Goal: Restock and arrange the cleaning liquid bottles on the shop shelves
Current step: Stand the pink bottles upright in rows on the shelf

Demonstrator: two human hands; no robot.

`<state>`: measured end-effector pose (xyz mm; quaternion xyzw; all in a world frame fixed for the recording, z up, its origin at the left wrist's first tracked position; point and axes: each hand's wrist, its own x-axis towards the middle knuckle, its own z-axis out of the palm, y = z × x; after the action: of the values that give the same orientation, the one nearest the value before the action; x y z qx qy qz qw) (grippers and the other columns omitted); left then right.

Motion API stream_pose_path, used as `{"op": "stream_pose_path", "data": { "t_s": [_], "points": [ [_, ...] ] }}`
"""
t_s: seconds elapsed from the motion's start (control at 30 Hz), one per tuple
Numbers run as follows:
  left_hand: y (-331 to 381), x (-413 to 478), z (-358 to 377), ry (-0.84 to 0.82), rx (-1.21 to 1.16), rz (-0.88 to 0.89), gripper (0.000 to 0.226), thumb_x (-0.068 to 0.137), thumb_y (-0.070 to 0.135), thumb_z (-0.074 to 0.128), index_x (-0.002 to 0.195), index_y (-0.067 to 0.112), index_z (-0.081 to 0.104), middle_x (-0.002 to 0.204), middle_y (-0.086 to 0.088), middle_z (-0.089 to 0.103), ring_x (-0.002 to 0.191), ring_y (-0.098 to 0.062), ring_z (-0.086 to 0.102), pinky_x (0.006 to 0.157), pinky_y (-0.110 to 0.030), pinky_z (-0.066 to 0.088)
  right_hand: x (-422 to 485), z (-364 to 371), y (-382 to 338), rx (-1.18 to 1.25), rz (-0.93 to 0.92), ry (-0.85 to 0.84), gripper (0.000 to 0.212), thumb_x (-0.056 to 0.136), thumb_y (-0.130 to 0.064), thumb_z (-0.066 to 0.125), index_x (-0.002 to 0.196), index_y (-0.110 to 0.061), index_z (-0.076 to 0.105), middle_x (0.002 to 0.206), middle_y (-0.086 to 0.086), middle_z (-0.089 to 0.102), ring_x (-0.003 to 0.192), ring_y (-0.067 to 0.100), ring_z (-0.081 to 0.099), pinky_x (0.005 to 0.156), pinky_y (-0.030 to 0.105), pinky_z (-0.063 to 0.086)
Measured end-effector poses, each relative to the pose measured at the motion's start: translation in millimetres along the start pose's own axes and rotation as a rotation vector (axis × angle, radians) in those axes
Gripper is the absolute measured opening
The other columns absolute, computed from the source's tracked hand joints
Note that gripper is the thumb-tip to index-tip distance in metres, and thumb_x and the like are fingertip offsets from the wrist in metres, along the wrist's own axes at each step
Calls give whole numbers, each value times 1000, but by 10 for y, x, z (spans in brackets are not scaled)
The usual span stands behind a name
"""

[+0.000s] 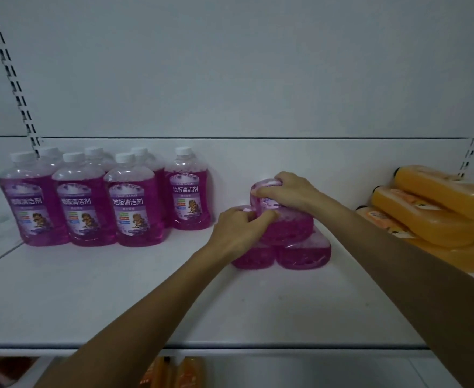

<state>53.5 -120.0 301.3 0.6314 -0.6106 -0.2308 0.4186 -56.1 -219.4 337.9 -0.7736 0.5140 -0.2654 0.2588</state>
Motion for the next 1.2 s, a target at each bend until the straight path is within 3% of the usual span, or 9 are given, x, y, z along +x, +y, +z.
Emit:
{"op": "stream_pose_path", "data": {
  "t_s": [0.13,0.23,0.47,0.63,0.73,0.83,0.93,1.0,1.2],
  "points": [
    [34,-110,6,78,-95,64,34,84,51,59,107,26,64,93,10,63,80,0,60,63,-10,42,-168,-72,-207,96,-169,205,68,68,-43,80,122,-16,48,103,-2,55,78,8,55,59,16,40],
    [46,-204,-94,168,-226,138,47,83,41,64,126,33,47,100,18,62,83,10,58,63,-2,44,-323,-104,-450,198,-314,286,84,58,-44,86,129,-21,48,115,-2,59,96,12,59,75,18,46],
    [-334,-530,-591,126,-234,203,67,85,15,65,134,36,24,106,20,57,92,8,60,73,-9,51,-533,-13,-871,272,-405,10,99,65,-29,85,146,-32,27,101,-6,56,97,15,61,90,36,52],
    [-750,-680,-819,89,-183,149,68,81,10,69,122,41,26,110,17,57,95,5,60,73,-10,51,-624,456,-928,191,-527,-40,89,67,-22,84,141,-36,36,104,-7,55,86,-3,54,68,6,44],
    [-904,-718,-867,90,-157,130,67,80,13,71,123,40,27,108,19,58,91,13,60,70,-6,47,-622,635,-920,180,-555,-15,84,68,-21,84,139,-31,40,113,-7,53,88,-3,54,70,3,43],
    [-965,-688,-921,109,20,152,69,78,27,73,130,34,27,108,23,57,97,8,59,78,-6,45,-611,679,-945,123,-581,15,85,68,-21,84,139,-30,40,117,-4,54,97,9,56,74,7,45],
    [-1050,-681,-946,101,281,142,68,80,46,66,136,28,30,126,13,54,114,-7,53,97,-27,46,-578,698,-943,44,-577,54,85,68,-22,84,139,-33,37,116,-5,53,98,10,56,73,6,45],
    [-1086,-710,-953,49,532,108,63,85,52,55,137,23,33,133,5,49,120,-14,47,103,-34,40,-532,730,-912,0,-554,101,84,69,-24,83,137,-36,35,119,-2,54,101,15,57,81,23,52],
    [-1102,-701,-922,-16,809,67,50,93,51,37,125,14,46,126,-3,48,115,-18,42,101,-31,34,-376,819,-927,13,-507,161,82,72,-17,80,138,-34,34,119,-5,54,102,19,56,87,33,52]
  ]
}}
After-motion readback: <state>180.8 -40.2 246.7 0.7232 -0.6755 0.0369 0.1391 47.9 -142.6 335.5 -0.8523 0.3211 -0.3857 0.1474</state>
